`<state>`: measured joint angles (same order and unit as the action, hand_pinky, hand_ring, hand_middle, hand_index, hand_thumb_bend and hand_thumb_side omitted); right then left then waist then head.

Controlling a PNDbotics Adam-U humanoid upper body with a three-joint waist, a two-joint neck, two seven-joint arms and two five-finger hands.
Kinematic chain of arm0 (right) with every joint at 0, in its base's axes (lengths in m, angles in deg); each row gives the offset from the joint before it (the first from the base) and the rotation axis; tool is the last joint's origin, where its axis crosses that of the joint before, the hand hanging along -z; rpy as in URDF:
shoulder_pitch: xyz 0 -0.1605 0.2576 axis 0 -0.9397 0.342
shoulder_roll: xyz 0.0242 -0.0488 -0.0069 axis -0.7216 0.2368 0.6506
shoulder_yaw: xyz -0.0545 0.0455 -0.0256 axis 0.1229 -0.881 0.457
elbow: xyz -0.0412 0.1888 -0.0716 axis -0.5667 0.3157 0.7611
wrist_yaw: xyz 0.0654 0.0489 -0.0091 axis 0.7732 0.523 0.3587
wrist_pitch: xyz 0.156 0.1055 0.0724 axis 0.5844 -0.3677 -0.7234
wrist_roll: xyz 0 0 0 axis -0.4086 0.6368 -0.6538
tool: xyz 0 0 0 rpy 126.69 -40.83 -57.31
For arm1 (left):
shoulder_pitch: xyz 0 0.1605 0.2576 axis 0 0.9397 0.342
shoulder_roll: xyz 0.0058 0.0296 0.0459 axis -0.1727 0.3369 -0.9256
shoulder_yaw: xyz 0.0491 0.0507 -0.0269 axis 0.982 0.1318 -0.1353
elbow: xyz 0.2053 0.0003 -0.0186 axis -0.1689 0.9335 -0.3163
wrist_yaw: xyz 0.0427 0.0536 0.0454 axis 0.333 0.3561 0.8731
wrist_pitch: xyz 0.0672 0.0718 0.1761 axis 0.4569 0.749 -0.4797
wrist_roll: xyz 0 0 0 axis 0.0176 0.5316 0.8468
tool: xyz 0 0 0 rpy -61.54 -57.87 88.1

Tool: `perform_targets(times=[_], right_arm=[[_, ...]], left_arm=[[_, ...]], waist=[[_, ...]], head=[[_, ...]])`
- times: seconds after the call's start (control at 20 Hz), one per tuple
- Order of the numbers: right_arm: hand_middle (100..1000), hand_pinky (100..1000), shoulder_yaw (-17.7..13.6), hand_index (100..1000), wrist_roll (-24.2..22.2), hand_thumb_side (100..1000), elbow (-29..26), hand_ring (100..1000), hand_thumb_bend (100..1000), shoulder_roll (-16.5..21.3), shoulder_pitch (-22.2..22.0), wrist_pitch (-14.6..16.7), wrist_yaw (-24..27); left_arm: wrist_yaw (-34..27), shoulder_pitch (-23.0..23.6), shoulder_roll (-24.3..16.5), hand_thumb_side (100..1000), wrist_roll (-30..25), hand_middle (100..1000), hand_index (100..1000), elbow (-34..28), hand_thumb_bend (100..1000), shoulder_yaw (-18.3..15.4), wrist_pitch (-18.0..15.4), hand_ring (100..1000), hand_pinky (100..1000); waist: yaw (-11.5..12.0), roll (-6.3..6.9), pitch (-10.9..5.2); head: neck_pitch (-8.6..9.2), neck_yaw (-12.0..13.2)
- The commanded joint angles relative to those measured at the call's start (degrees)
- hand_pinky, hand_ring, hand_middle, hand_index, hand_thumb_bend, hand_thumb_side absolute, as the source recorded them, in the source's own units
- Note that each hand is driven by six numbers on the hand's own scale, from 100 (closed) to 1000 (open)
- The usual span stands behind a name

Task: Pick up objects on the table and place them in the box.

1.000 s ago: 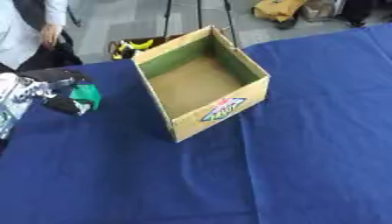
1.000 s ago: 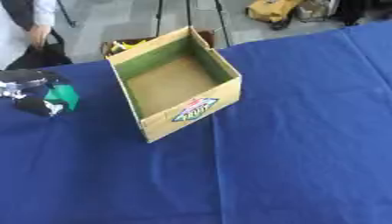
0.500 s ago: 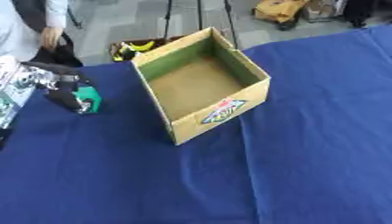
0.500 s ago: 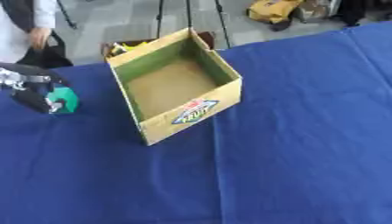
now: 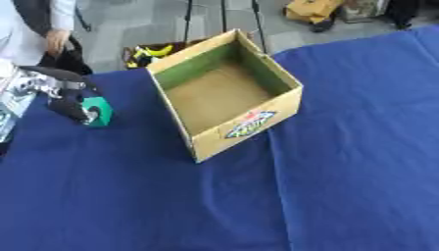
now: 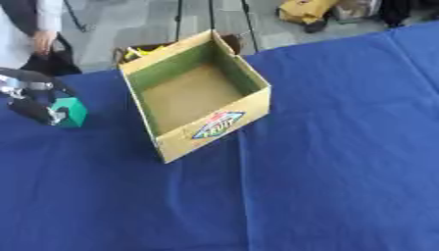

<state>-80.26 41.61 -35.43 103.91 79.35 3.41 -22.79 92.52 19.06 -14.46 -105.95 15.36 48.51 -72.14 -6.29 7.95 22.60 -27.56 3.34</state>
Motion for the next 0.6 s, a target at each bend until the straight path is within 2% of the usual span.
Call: perform_targets(times=[0.05, 0.25, 0.6], right_arm=[[863, 807, -0.7, 871, -0.2, 988, -0.8, 856, 100, 1.3, 0.5, 0.2, 0.3], [860, 807, -0.7, 869, -0.1, 987, -0.8, 859, 100, 1.3, 0.5, 0.2, 0.4], [857, 807, -0.8, 867, 0.0, 985, -0.8, 856, 100, 1.1, 0.6, 0.2, 0.5]], left_arm=[[0.3, -0.9, -2.7, 549, -0.1, 1000, 1000, -0.1, 128, 0.0, 0.3, 914, 746], [1.1, -0.9, -2.8, 570, -0.1, 1000, 1000, 1.3, 240, 0.2, 0.2, 917, 755], [4.3, -0.7, -2.8, 565, -0.1, 1000, 1000, 2.3, 265, 0.0, -0.5, 936, 779]], waist=[[0.0, -0.35, -1.03], [-0.2, -0.30, -0.94], [-0.5, -0.18, -0.58]], head=[[0.58, -0.1], [0.70, 0.1], [1.30, 0.4]])
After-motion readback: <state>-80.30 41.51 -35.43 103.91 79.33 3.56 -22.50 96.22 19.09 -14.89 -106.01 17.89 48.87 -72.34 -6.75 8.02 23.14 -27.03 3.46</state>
